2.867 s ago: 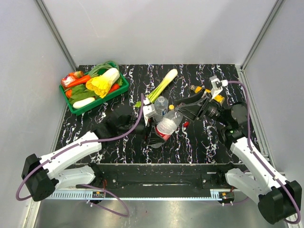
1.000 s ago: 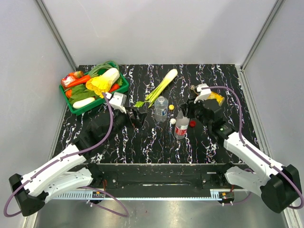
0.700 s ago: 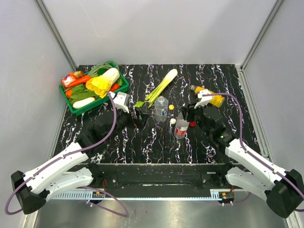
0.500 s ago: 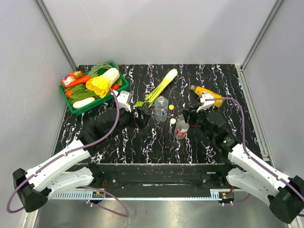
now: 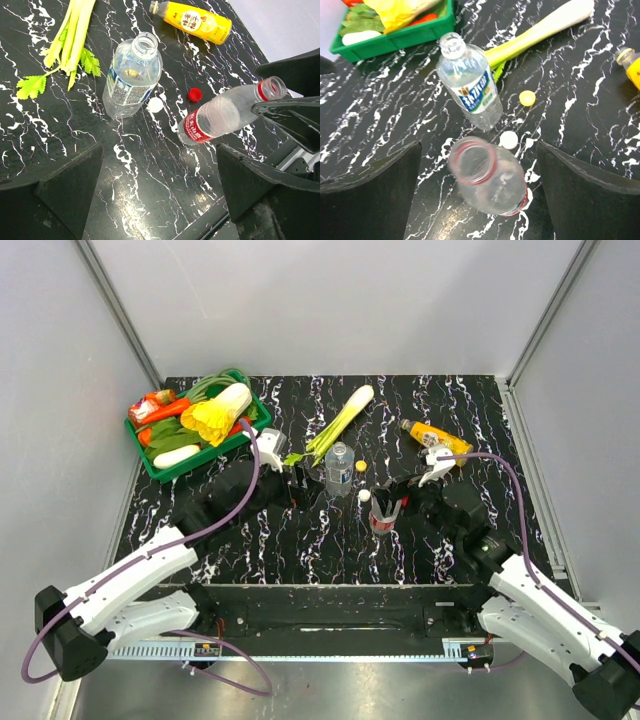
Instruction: Unscrew the bottle caps
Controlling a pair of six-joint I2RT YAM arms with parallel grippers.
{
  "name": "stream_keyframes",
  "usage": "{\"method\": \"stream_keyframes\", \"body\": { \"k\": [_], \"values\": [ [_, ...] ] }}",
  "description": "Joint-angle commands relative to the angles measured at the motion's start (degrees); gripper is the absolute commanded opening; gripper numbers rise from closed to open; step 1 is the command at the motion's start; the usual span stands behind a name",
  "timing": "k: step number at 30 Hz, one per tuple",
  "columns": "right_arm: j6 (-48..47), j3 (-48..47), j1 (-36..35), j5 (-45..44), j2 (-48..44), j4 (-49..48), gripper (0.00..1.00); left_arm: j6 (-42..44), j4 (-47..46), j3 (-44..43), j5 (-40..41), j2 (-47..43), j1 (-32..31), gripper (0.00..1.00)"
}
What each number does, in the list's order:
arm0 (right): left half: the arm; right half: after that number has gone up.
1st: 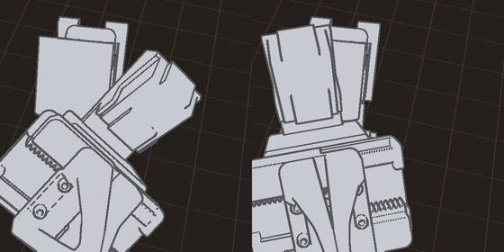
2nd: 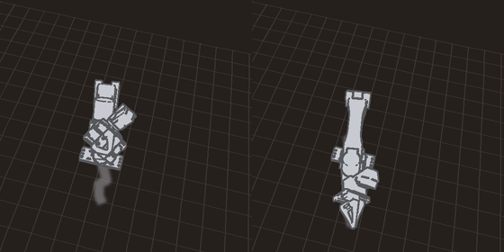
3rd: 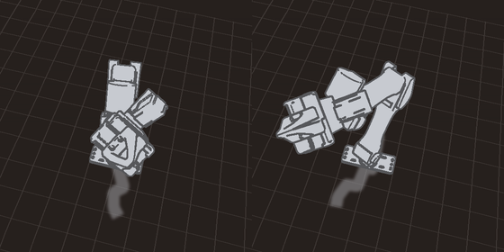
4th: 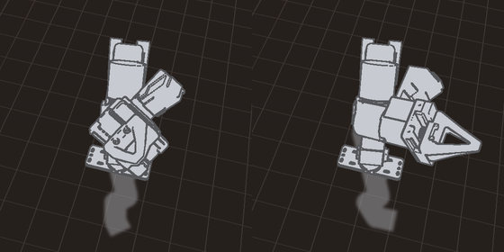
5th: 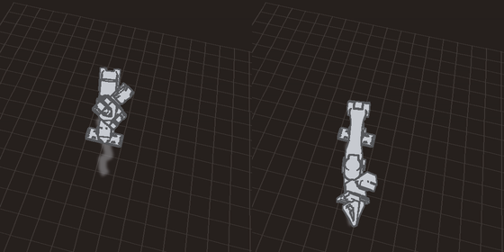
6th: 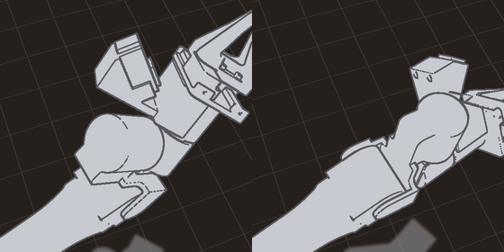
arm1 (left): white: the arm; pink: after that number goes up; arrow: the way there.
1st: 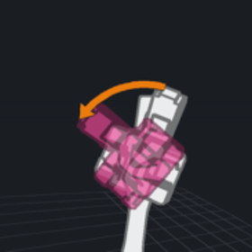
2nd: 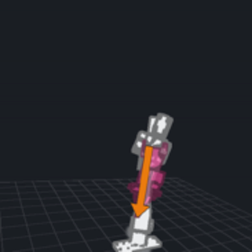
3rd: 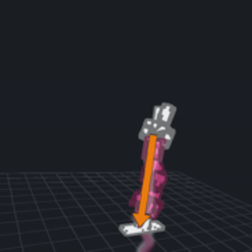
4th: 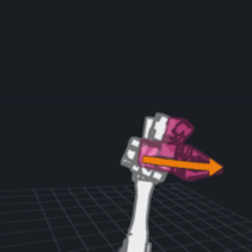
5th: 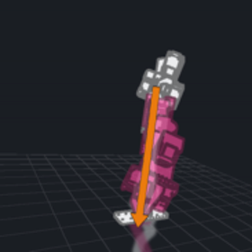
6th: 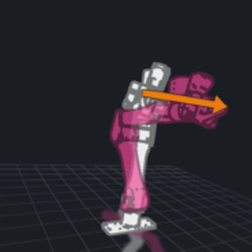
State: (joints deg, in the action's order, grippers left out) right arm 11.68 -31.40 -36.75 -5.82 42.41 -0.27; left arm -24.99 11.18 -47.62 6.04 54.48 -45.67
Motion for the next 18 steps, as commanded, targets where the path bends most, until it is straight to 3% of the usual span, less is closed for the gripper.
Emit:
{"method": "stream_keyframes", "body": {
  "k": [1, 4, 9, 18],
  "values": [
    [1.2, -4.1, -0.5, 4.7, -2.9, -0.2, 1.00, -1.0, -0.8, -2.3, -3.1, 0.5, 0.9, 0.99],
    [0.4, -5.2, -0.5, 8.6, -3.5, -1.1, 1.00, -0.9, -1.9, -2.0, -9.5, 1.2, 2.2, 0.99],
    [2.2, -6.7, -0.5, 7.0, -3.7, -2.8, 0.99, -1.9, -4.1, -0.6, -14.0, 3.2, 4.0, 0.99],
    [-0.2, -13.1, -0.5, 2.2, 1.3, -3.2, 1.00, 2.7, -1.6, 0.1, -6.2, 4.1, 5.7, 0.99]
  ]
}}
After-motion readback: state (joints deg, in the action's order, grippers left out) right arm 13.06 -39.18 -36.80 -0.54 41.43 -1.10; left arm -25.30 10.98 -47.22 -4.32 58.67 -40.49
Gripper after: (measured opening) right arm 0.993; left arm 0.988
